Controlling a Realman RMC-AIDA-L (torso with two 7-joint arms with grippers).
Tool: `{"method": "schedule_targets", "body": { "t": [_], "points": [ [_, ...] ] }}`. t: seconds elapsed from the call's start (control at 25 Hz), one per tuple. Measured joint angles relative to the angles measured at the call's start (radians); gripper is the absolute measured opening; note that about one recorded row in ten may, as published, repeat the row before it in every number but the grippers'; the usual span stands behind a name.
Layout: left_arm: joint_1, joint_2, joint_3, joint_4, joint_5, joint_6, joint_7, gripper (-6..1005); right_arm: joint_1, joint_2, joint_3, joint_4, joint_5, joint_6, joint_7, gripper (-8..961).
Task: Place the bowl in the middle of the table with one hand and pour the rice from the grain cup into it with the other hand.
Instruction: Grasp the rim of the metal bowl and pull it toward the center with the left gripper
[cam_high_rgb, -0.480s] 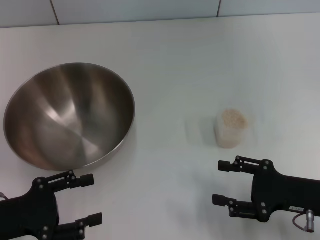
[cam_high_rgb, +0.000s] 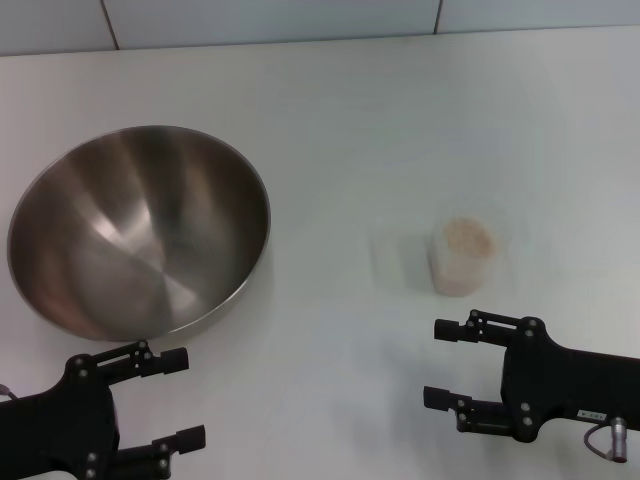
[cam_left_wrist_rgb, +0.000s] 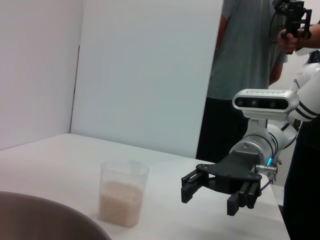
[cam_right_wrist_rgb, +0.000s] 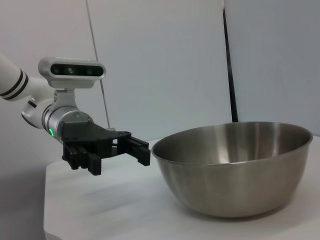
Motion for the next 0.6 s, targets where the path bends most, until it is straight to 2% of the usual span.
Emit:
{"method": "schedule_targets", "body": {
  "t": [0.4,0.6],
  "points": [
    [0.0,-0.002,0.0,0.0,0.0,0.0,0.001,726,-0.002,0.001,0.0,0.0,0.0,0.0,0.0,720],
    [-0.007,-0.003,-0.056,0.0,-0.019,0.046,-0.002,720,-0.001,0.001,0.0,0.0,0.0,0.0,0.0,719]
  ]
}}
